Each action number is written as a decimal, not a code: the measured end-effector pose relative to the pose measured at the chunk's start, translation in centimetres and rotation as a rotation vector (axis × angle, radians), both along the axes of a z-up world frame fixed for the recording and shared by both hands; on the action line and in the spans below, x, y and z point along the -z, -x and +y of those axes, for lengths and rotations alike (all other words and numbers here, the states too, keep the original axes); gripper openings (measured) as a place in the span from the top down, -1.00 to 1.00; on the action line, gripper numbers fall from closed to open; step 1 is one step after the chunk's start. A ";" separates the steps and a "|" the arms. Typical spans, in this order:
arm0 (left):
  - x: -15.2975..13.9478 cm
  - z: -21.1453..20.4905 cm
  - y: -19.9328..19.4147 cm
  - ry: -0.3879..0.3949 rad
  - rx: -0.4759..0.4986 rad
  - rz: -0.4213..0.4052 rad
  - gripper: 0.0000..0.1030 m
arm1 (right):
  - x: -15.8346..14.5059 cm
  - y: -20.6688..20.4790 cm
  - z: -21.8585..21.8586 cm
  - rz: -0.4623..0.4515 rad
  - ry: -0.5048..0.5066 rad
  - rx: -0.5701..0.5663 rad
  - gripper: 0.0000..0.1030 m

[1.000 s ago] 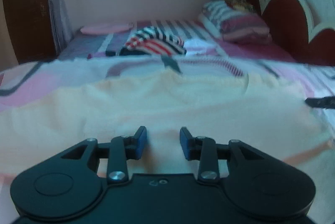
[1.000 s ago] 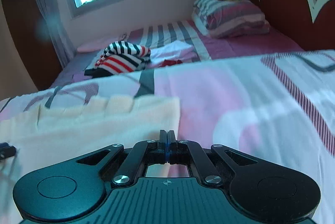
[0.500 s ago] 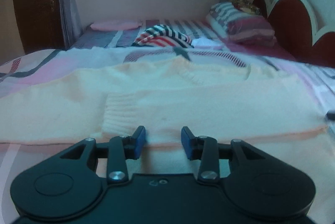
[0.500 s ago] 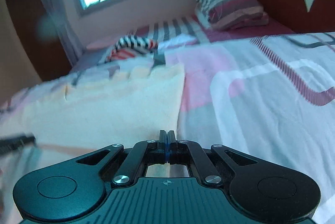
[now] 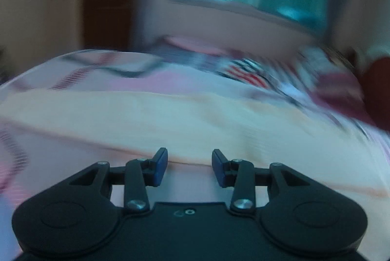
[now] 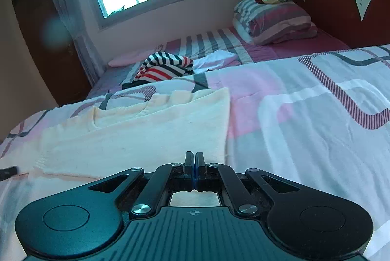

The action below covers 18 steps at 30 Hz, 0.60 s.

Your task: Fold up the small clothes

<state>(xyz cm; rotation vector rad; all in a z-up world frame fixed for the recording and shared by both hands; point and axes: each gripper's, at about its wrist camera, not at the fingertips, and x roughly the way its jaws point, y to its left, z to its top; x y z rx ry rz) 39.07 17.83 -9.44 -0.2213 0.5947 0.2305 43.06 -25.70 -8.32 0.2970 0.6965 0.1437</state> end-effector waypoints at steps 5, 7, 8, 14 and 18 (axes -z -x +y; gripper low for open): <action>0.9 10.4 2.0 0.201 -0.253 -0.002 0.18 | 0.0 -0.9 1.3 -0.026 -0.016 0.020 1.00; 1.3 13.6 2.5 0.271 -0.316 -0.014 0.17 | 0.1 -1.5 1.5 -0.024 -0.026 0.027 1.00; 1.6 15.1 2.6 0.311 -0.344 -0.022 0.17 | 0.2 -1.8 1.6 -0.017 -0.025 0.030 1.00; 2.1 21.5 1.2 0.467 -0.427 -0.086 0.18 | 0.3 -3.0 1.8 -0.009 -0.013 0.035 1.00; 2.2 23.3 0.7 0.556 -0.477 -0.116 0.20 | 0.4 -3.3 1.4 -0.020 0.003 0.053 1.00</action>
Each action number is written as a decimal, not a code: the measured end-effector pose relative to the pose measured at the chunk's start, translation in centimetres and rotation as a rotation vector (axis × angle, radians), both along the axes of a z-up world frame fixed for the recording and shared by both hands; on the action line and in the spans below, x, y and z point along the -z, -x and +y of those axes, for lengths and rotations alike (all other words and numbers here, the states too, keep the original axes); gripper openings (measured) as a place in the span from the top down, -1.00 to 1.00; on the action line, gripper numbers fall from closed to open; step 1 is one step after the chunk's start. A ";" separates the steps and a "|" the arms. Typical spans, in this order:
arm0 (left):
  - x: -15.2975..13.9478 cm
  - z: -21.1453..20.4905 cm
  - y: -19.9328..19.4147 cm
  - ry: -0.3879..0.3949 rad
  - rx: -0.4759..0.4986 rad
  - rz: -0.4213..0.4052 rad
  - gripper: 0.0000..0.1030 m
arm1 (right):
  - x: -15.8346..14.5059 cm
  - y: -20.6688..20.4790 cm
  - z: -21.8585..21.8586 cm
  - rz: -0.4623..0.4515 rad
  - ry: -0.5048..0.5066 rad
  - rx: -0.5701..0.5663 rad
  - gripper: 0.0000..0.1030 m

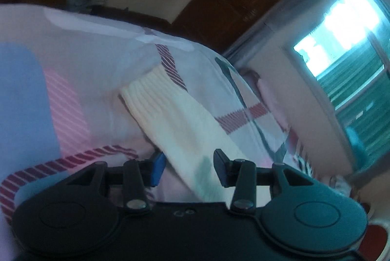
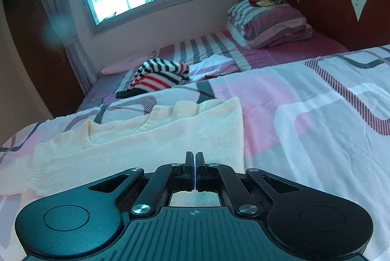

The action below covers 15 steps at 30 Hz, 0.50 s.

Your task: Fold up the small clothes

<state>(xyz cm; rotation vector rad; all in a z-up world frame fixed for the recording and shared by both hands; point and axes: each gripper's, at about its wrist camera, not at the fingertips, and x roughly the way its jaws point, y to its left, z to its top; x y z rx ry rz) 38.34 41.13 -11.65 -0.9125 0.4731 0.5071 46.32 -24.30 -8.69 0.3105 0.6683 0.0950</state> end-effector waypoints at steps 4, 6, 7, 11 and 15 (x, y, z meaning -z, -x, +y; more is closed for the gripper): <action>-0.3 0.6 -1.1 -0.028 -0.017 0.042 0.74 | 0.3 -0.3 -0.8 0.009 0.007 0.015 0.61; 0.0 0.4 -1.0 -0.044 -0.012 0.067 0.96 | 0.3 -0.2 -1.4 0.005 0.015 0.037 0.09; -0.2 0.2 -1.0 -0.065 -0.009 0.065 0.96 | 0.2 0.0 -1.6 -0.004 0.016 0.043 0.09; -2.4 -3.3 -1.2 -0.208 0.065 0.016 0.97 | 0.1 0.5 -2.4 -0.008 0.002 0.043 0.09; -5.0 -9.9 -3.1 -0.361 0.254 -0.023 0.97 | 0.1 0.9 -2.8 -0.006 -0.011 0.054 0.09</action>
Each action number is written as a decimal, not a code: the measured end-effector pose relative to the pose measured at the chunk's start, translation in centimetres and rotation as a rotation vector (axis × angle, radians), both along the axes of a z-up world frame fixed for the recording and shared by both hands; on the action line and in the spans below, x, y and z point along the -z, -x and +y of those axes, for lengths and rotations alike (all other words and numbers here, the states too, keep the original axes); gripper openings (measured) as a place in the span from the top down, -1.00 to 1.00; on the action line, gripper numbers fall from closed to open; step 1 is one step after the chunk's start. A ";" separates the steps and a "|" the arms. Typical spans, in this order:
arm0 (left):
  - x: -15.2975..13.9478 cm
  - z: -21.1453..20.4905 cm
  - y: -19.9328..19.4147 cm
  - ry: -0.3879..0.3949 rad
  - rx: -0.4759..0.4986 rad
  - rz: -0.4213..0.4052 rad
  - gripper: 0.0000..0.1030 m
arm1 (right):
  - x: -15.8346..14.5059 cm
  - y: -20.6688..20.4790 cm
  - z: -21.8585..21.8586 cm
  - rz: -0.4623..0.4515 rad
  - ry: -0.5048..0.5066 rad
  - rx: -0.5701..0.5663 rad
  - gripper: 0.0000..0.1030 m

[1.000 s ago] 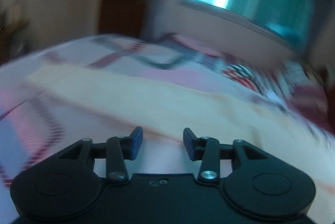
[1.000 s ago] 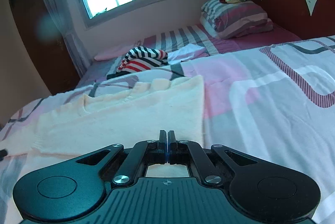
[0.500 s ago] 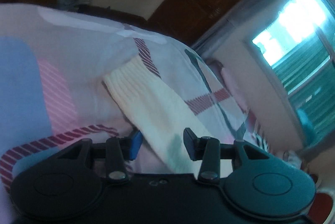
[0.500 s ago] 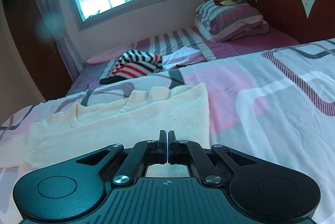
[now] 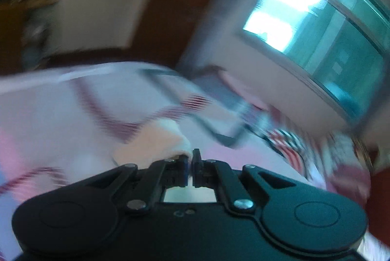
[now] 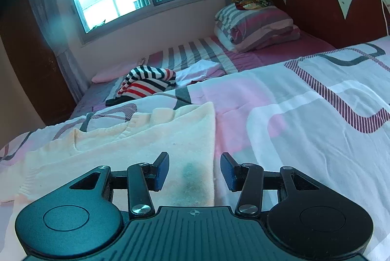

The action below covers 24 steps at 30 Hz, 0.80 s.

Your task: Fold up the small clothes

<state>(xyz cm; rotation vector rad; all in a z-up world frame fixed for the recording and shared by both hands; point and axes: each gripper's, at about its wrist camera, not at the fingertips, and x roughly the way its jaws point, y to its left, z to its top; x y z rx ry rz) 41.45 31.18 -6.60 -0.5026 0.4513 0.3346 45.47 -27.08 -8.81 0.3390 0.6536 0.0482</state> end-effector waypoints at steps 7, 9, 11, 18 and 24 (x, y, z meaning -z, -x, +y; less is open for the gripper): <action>-2.4 -14.2 -3.2 -0.196 0.327 0.000 0.97 | -0.7 0.7 0.0 -0.015 -0.017 -0.002 0.09; -2.0 -18.2 -3.8 -0.241 0.399 0.015 0.97 | -0.7 0.8 -0.3 -0.018 -0.030 0.005 0.09; -1.2 -21.8 -4.4 -0.263 0.457 0.033 0.97 | -0.8 1.0 -0.7 -0.021 -0.049 0.017 0.09; 1.5 -30.9 -5.3 -0.355 0.578 0.080 0.97 | -0.8 1.8 -2.0 -0.023 -0.126 0.063 0.09; 2.8 -34.5 -5.9 -0.417 0.621 0.118 0.97 | -0.7 2.5 -3.2 -0.023 -0.153 0.076 0.09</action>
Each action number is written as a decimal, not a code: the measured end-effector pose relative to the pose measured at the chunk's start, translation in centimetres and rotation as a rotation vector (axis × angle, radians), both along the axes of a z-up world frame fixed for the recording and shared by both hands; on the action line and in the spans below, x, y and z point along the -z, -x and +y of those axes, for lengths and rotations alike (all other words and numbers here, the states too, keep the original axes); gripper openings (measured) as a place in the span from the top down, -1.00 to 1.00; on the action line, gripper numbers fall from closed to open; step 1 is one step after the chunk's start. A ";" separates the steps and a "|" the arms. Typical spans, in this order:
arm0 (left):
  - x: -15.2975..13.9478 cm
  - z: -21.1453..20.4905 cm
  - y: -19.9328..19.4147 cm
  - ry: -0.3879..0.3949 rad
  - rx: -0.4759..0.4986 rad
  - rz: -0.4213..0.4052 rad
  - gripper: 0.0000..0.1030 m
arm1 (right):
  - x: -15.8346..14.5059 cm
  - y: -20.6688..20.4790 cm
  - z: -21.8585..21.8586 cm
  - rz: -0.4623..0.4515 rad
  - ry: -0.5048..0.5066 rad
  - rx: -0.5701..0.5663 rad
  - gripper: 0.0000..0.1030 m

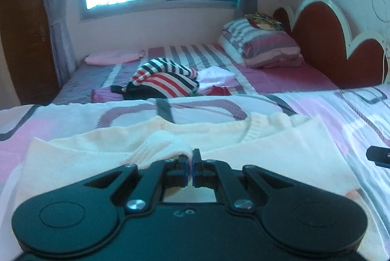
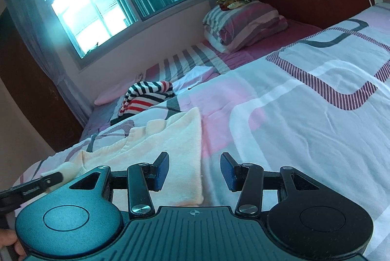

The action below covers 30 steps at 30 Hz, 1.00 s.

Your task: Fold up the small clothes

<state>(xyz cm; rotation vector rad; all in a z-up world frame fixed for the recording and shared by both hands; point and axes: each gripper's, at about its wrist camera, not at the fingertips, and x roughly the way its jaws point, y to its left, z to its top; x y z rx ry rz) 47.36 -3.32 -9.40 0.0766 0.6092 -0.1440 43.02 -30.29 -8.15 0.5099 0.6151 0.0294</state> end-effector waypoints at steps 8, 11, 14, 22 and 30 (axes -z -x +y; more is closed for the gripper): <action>1.5 -3.8 -0.3 -0.070 0.121 0.027 0.80 | 0.5 0.8 -0.8 0.007 -0.007 0.005 0.09; 2.0 -5.2 0.3 -0.075 0.174 0.025 0.65 | 0.7 1.1 -1.0 0.007 -0.011 0.011 0.09; 2.2 -6.6 0.9 -0.061 0.248 0.028 0.57 | 0.7 1.1 -1.0 0.012 -0.013 0.015 0.09; 1.1 0.2 4.8 -0.071 0.054 -0.044 0.22 | -0.2 -0.8 1.6 -0.014 -0.091 -0.096 0.09; 2.3 12.4 7.3 -0.009 -0.283 0.028 -0.09 | 1.2 -4.9 7.6 0.048 -0.122 -0.235 0.09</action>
